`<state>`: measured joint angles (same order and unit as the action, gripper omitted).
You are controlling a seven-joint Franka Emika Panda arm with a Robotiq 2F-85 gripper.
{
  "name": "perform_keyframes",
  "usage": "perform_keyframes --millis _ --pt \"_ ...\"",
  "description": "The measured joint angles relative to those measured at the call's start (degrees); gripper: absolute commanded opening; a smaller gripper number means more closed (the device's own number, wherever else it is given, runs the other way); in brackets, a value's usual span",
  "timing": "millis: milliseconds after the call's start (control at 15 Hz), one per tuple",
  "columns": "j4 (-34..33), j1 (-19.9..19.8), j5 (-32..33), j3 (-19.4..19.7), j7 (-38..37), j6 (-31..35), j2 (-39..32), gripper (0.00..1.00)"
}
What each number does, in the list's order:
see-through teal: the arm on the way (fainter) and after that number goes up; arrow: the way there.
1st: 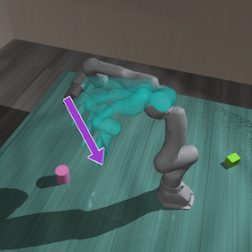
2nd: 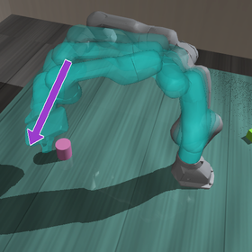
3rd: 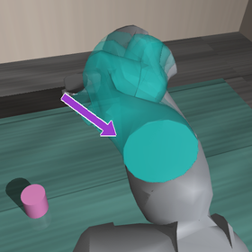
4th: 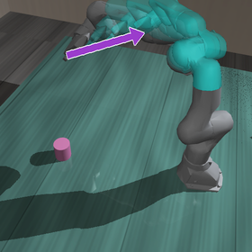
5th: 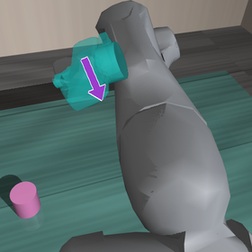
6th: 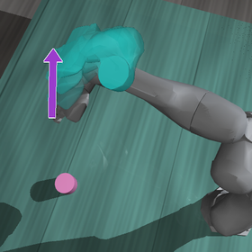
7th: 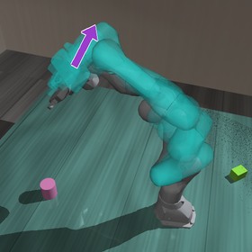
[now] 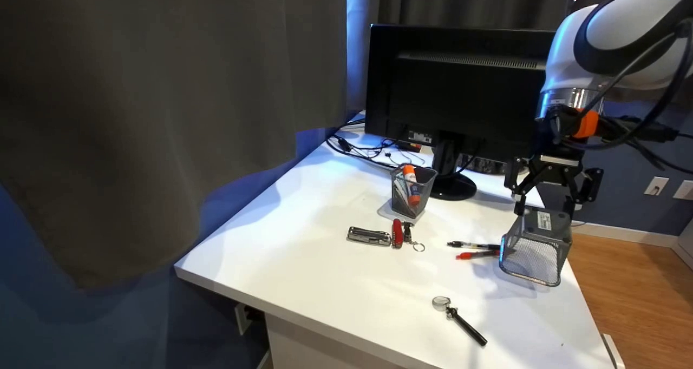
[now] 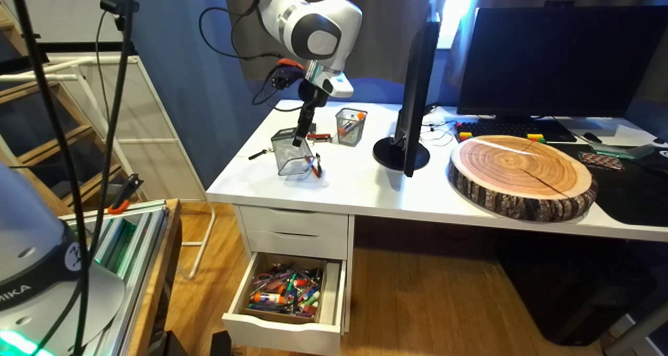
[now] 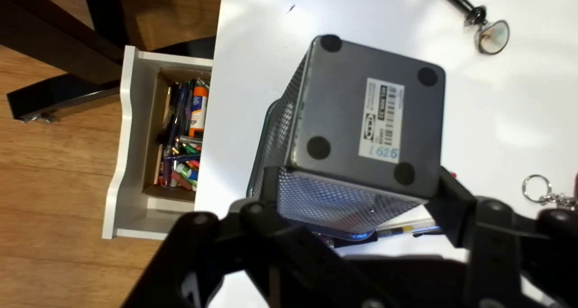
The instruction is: Turn the grey basket over
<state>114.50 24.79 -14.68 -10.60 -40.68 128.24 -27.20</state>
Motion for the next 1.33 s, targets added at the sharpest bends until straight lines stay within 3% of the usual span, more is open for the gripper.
perform_keyframes --millis 600,933,1333 --pt "7.5 5.0 14.8 2.0 -19.7 10.3 4.9 0.55" --pt "9.5 8.5 27.4 3.5 -34.0 11.0 6.1 0.55" --pt "9.9 10.8 37.1 4.0 -45.7 10.7 6.0 0.55"
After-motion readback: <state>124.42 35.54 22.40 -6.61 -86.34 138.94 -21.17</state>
